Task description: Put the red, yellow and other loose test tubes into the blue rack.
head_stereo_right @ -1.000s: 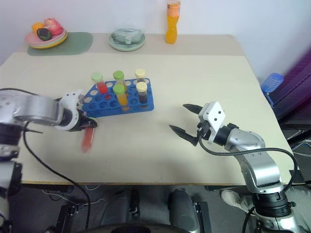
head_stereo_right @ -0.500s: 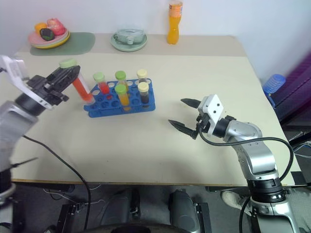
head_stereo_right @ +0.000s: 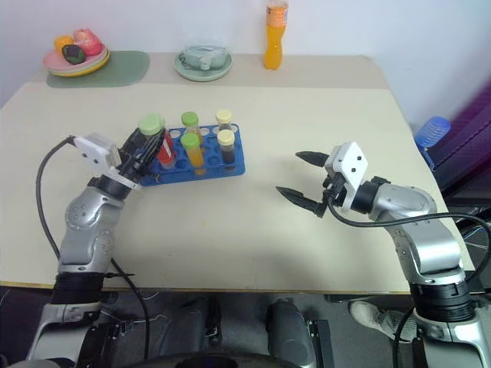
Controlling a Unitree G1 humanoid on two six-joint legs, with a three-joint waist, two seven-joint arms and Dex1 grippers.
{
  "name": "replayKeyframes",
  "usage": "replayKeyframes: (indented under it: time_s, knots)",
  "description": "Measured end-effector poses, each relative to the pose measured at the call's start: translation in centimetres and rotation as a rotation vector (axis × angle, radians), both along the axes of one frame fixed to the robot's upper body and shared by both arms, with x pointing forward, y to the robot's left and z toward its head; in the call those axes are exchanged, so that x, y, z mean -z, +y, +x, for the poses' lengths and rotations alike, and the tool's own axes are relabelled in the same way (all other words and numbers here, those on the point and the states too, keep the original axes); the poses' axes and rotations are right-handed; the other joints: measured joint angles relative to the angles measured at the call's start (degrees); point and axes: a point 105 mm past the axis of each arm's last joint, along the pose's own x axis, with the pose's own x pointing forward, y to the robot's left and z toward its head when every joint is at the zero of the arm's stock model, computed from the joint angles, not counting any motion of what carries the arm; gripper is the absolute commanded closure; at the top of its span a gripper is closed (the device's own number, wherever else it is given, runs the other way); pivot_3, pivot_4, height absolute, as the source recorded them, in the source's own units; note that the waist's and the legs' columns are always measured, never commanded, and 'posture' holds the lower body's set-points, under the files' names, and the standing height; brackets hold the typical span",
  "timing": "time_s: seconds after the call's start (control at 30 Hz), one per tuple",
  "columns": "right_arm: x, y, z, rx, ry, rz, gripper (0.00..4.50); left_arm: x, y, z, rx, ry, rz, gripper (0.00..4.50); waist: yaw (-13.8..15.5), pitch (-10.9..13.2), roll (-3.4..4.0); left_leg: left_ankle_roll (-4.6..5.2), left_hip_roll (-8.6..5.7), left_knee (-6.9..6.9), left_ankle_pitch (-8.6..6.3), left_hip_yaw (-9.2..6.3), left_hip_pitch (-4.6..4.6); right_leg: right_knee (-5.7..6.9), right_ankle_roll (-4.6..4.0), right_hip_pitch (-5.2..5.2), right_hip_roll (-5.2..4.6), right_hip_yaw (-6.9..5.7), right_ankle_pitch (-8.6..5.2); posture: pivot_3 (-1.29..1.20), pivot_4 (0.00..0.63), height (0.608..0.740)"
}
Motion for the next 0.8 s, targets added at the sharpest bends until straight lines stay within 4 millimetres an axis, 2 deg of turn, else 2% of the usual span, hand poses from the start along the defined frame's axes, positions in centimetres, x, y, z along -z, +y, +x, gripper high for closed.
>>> replayKeyframes:
  time_s: [0.43,0.7,0.8]
  knots:
    - [-1.0,0.1,-0.6,-0.014,-0.012,0.015,0.00,0.8,-0.3,0.4,-0.039,-0.065,0.026,3.73,-0.1,-0.1,0.16,0.02,0.00,0.00,-0.01,0.00,0.11,0.00,0.00,0.11,0.00,0.00,0.00,0.00,0.150,0.740]
    - [-1.1,-0.1,-0.6,0.000,-0.016,0.016,0.00,1.1,0.5,-0.2,-0.030,-0.058,0.067,3.73,-0.2,-0.1,0.24,0.03,0.02,-0.02,-0.02,0.01,0.22,0.00,0.00,0.21,-0.01,0.01,0.00,0.00,0.150,0.740]
    - [-1.1,-0.1,-0.6,0.000,-0.018,0.016,0.00,2.7,0.7,-0.3,-0.031,0.008,0.069,3.73,-0.5,-0.1,0.23,0.04,0.04,-0.03,-0.03,0.02,0.23,-0.01,0.00,0.19,0.02,0.02,0.00,0.00,0.150,0.740]
